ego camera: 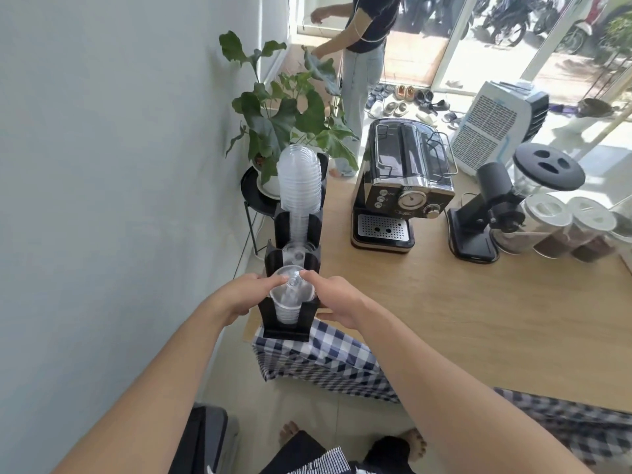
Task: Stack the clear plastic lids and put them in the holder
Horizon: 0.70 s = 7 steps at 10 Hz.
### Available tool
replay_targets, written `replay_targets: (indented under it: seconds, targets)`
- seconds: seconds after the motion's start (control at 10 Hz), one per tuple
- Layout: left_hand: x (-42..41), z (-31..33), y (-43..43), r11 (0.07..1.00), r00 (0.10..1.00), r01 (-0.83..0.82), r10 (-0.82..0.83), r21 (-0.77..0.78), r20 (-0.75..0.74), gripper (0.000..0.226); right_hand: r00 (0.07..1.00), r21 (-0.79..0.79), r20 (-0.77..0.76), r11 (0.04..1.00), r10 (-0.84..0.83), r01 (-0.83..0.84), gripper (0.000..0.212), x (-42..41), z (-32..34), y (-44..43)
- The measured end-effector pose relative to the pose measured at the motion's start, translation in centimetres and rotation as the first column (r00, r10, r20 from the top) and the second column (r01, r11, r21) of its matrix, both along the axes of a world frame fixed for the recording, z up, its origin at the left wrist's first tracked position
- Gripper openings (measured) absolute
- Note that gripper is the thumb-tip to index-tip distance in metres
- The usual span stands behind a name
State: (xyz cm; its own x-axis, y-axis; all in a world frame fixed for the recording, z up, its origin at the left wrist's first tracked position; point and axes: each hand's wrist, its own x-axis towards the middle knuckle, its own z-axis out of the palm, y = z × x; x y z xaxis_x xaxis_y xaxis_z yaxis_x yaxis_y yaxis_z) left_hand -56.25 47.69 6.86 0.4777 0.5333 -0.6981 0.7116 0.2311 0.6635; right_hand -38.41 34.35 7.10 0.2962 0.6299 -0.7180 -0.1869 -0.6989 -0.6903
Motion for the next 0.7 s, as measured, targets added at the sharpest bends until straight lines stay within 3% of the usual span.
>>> replay_targets:
  seconds: [0.1,0.3,0.5,0.7]
  targets:
    - [-0.2,-0.2,0.0,1.0,1.0,-0.007,0.007,-0.002,0.007,0.119,1.0,-0.018,0.022,1.0,0.014,-0.014,0.09,-0.2,-0.1,0.1]
    - [-0.1,-0.2,-0.3,0.997,1.0,-0.027,0.026,0.071,0.011,0.102,0.997,-0.034,0.059,0.998,0.045,-0.043,0.096,-0.5,0.1,0.0]
    - [0.1,1.2,-1.2,0.981,0.994,-0.1,0.092,0.169,0.052,0.11,0.998,-0.035,0.043,0.998,0.053,-0.051,0.103,0.3,0.0,-0.3]
    - [1.6,4.1,-2.3,0.86,0.979,-0.201,0.162,0.469,0.121,0.096,0.996,-0.057,0.076,0.998,0.036,-0.032,0.119,2.8,-0.5,-1.2]
